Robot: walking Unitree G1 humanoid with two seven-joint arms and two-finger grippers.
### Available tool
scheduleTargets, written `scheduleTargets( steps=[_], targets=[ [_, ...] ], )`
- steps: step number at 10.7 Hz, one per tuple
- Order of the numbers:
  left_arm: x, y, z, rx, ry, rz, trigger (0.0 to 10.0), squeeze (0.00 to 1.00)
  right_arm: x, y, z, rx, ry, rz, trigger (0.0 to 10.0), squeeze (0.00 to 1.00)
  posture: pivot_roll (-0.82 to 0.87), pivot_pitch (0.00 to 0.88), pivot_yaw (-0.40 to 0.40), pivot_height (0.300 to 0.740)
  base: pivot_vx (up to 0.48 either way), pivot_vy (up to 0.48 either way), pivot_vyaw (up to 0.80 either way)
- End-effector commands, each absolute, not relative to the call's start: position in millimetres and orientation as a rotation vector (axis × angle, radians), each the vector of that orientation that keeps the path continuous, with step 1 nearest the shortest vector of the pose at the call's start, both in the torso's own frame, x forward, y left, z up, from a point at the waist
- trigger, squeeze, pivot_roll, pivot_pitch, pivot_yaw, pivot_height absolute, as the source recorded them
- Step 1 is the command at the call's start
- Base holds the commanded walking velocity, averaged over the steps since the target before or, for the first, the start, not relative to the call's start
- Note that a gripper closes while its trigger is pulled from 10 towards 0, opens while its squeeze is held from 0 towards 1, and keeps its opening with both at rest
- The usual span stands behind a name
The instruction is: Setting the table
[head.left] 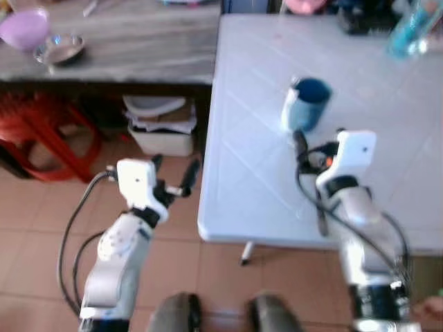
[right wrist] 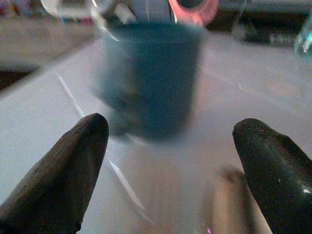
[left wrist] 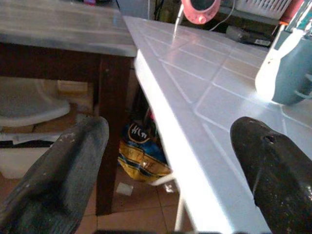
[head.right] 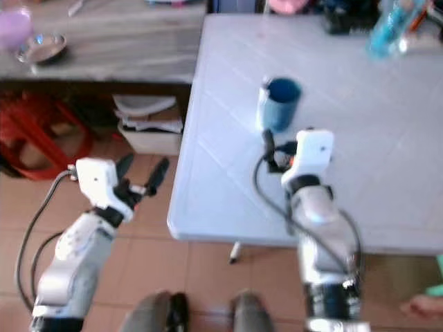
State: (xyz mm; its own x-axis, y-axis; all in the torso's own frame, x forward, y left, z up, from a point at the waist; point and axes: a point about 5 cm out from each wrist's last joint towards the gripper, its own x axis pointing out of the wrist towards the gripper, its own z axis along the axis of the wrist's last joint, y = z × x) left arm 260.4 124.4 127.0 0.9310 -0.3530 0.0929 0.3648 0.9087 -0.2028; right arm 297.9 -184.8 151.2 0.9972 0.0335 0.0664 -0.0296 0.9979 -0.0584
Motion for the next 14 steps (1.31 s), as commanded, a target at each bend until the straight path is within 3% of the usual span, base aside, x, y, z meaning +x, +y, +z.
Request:
scheduleTargets(
  steps=[1,7,11,14],
  targets=[
    [258.6,125.8,125.7,-0.21,-0.045,-0.37,10.0,0.0,297.7,-184.3,148.5,-0.053,-0.048,0.032,10.0,0.0,-0.04,0.172,0.038,0.74,0.0,0.0,0.0],
    [258.6,132.7,126.5,-0.185,-0.039,-0.365,10.0,0.0,286.8,-157.3,139.9,-0.02,0.009,0.091,10.0,0.0,-0.03,0.188,0.035,0.74,0.0,0.0,0.0],
    [259.3,130.3,126.3,-0.196,-0.03,-0.403,10.0,0.0,255.4,-167.3,129.0,-0.037,0.107,0.009,10.0,0.0,-0.06,0.196,0.028,0.74,0.0,0.0,0.0],
    [261.4,127.2,127.0,-0.183,-0.027,-0.446,10.0,0.0,247.7,-166.8,125.6,0.017,0.19,0.037,10.0,0.0,-0.07,0.197,0.028,0.74,0.0,0.0,0.0]
  ],
)
